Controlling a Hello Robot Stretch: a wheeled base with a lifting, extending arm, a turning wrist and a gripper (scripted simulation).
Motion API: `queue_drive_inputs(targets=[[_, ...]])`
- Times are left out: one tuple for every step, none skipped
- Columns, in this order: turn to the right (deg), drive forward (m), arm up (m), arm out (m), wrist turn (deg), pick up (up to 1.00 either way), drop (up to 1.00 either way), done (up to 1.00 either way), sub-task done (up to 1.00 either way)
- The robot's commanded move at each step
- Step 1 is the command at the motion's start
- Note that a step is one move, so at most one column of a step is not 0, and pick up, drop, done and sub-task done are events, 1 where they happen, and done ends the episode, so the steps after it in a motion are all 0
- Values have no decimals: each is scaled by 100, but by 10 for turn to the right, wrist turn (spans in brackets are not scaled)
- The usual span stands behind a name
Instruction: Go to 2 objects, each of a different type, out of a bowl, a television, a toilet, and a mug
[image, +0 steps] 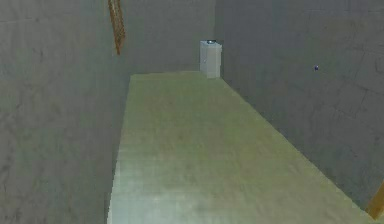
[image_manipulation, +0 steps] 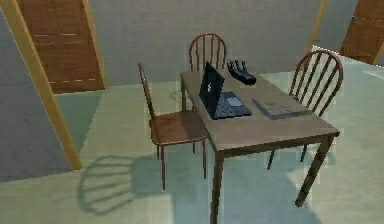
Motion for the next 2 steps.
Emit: queue_drive_inputs(targets=[[450, 0, 0, 0, 0, 0, 0, 0, 0], [300, 0, 0, 0, 0, 0, 0, 0, 0]])
